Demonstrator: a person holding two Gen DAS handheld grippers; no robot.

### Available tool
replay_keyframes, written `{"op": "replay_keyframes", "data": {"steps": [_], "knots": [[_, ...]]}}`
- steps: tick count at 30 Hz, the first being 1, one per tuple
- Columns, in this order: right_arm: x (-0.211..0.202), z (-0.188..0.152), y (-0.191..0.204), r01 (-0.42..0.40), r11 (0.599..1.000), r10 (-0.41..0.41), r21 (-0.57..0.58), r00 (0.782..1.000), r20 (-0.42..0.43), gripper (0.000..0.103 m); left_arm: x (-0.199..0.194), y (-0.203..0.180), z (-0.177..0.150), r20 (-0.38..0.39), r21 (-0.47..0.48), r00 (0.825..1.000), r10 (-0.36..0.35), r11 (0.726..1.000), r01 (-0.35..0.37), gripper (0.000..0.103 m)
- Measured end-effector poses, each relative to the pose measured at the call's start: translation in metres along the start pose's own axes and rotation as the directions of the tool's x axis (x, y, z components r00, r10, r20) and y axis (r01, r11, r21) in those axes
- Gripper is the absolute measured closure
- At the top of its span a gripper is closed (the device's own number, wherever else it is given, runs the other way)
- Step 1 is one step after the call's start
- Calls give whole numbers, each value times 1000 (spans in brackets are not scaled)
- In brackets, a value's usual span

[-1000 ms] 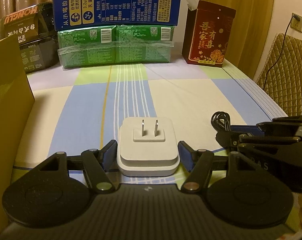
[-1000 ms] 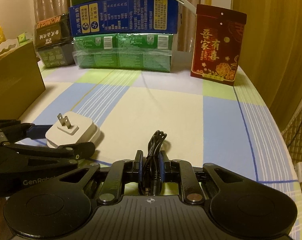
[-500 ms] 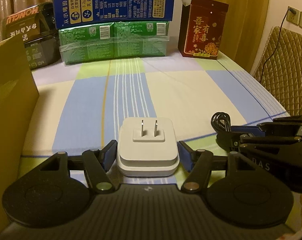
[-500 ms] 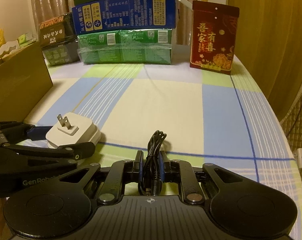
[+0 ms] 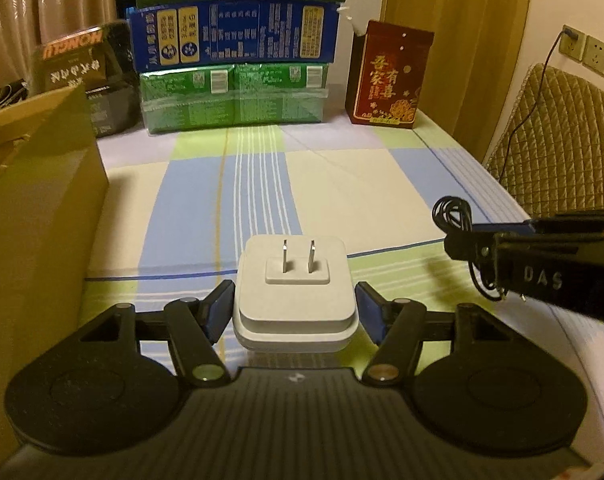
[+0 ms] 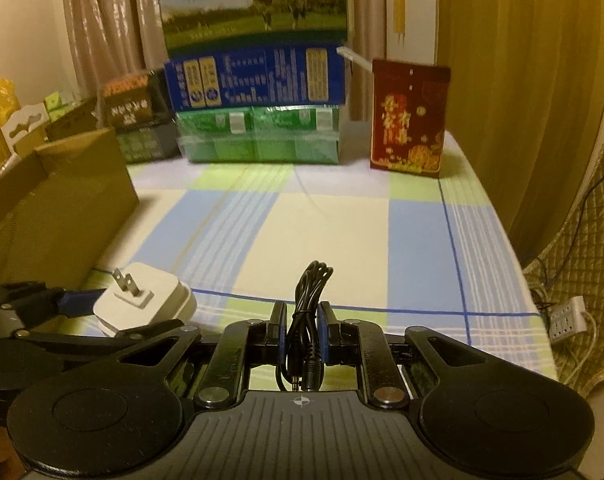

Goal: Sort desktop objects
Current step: 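Lift the adapter with left tool while right tool lifts the cable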

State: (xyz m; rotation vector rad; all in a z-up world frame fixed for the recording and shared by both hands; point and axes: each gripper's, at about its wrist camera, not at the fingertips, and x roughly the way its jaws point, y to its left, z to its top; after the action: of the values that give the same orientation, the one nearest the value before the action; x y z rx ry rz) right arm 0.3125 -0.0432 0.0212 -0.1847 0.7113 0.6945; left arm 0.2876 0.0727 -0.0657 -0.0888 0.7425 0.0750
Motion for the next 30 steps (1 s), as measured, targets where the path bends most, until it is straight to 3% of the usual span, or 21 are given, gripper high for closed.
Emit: {"op": "replay_keyframes", "data": {"steps": [30], "knots": [[-170, -14, 69, -57, 997, 53, 52, 995, 84, 91, -180, 3, -18, 86, -27, 995, 43, 999, -41, 43]]}}
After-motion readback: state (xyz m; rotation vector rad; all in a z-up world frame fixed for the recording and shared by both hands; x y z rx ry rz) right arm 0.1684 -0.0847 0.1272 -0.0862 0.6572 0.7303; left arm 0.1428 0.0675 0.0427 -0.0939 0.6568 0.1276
